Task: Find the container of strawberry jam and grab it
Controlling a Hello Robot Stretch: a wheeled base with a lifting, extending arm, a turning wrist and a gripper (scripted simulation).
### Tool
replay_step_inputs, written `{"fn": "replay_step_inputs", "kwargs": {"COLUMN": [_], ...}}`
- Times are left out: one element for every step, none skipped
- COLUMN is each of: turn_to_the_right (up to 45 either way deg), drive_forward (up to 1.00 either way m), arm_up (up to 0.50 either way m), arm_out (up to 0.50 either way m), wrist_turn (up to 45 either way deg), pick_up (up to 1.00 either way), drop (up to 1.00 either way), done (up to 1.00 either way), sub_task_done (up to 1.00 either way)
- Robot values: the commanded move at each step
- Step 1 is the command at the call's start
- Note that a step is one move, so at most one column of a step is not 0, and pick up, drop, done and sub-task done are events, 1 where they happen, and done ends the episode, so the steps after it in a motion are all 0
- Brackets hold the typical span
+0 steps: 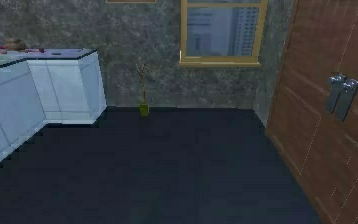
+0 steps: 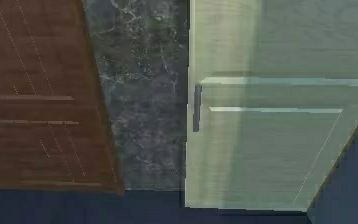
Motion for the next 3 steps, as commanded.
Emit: {"fn": "replay_step_inputs", "kwargs": {"turn_to_the_right": [-30.0,0.0,-3.0], "drive_forward": [0.0,1.0,0.0], "arm_up": [0.0,0.0,0.0], "arm_out": [0.0,0.0,0.0], "wrist_turn": [0.0,0.0,0.0], "pick_up": [0.0,0.0,0.0], "drop": [0.0,0.0,0.0], "done": [0.0,0.0,0.0], "sub_task_done": [0.0,0.0,0.0]}}
